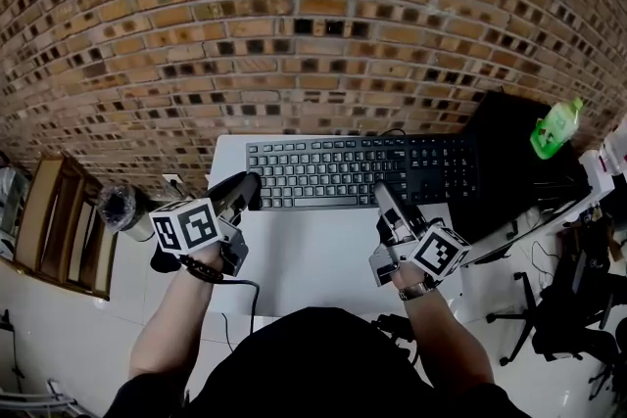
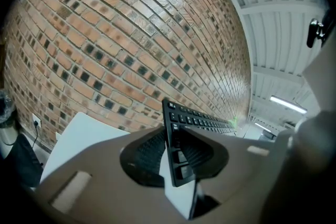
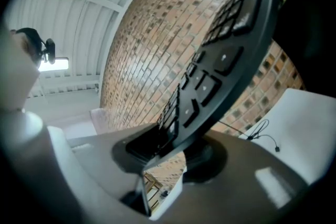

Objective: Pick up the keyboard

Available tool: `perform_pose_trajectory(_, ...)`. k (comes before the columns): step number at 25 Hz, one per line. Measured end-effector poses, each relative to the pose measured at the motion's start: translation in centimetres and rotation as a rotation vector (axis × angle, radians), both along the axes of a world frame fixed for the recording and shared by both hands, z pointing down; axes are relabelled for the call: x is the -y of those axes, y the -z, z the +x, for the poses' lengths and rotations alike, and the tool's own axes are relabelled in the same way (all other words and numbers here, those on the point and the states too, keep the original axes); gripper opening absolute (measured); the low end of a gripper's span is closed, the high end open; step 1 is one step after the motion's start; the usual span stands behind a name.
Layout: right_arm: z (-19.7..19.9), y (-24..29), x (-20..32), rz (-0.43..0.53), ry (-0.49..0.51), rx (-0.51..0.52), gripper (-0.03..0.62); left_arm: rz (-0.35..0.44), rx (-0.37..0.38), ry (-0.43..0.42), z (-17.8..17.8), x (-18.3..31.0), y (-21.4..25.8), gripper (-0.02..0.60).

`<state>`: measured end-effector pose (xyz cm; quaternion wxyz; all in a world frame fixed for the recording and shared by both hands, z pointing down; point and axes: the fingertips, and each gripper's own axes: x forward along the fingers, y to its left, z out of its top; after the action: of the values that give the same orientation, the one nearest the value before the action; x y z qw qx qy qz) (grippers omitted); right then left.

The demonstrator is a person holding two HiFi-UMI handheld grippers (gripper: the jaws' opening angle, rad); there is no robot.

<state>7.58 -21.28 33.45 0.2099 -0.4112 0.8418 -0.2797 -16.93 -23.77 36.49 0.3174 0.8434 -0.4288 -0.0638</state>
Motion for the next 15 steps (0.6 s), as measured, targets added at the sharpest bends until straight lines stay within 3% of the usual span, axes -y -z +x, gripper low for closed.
perform_pose_trajectory(15,0.00,0.07,-0.06,0.007,0.015,0.010,0.132,0.021,0.005,0.008,-0.11,-0.29,0.64,0.091)
